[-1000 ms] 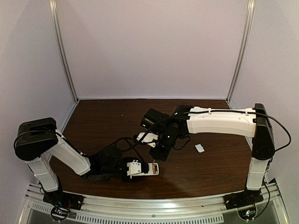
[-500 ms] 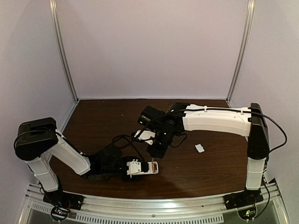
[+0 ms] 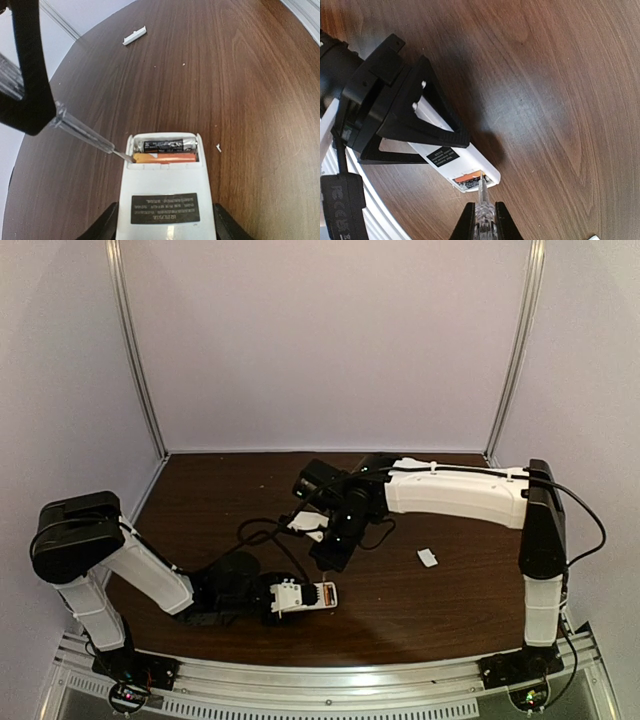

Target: Unload the batteries from the remote control

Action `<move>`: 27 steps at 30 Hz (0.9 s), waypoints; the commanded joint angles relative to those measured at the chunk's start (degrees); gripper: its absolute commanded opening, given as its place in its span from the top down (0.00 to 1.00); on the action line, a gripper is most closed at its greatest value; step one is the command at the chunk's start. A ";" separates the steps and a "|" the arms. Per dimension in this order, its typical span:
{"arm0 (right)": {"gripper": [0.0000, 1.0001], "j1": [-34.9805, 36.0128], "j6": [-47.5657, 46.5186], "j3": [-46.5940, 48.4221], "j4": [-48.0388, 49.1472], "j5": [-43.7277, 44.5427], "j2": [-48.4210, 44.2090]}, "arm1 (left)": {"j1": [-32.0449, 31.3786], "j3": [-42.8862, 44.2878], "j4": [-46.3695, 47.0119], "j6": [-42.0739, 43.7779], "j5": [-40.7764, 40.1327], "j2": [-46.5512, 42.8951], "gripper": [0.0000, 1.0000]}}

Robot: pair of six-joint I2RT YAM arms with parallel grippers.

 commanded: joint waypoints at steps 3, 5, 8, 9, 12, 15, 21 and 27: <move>1.00 -1.69 0.52 3.92 2.70 3.02 3.74 | -0.58 0.41 8.13 1.18 3.05 -2.26 1.00; 1.00 -1.90 0.48 4.31 3.01 2.87 4.25 | -0.57 0.41 8.13 1.25 3.06 -2.24 1.00; 1.00 -2.11 0.53 4.67 3.57 2.69 4.74 | -0.58 0.36 8.21 1.22 3.05 -2.27 1.00; 1.00 -2.17 0.52 4.84 3.76 2.57 4.85 | -0.55 0.33 8.23 1.26 3.02 -2.21 1.00; 1.00 -2.18 0.69 5.03 4.49 2.48 5.12 | -0.53 0.32 8.23 1.27 3.00 -2.20 1.00; 1.00 -2.31 0.93 4.91 5.68 2.55 5.23 | -0.57 0.32 8.23 1.19 3.11 -2.23 1.00; 1.00 -2.51 1.52 4.92 8.06 2.63 5.49 | -0.57 0.32 8.31 1.18 3.14 -2.27 1.00; 1.00 -2.88 1.84 7.62 7.13 3.68 5.37 | -0.58 0.33 8.12 1.36 2.98 -2.24 1.00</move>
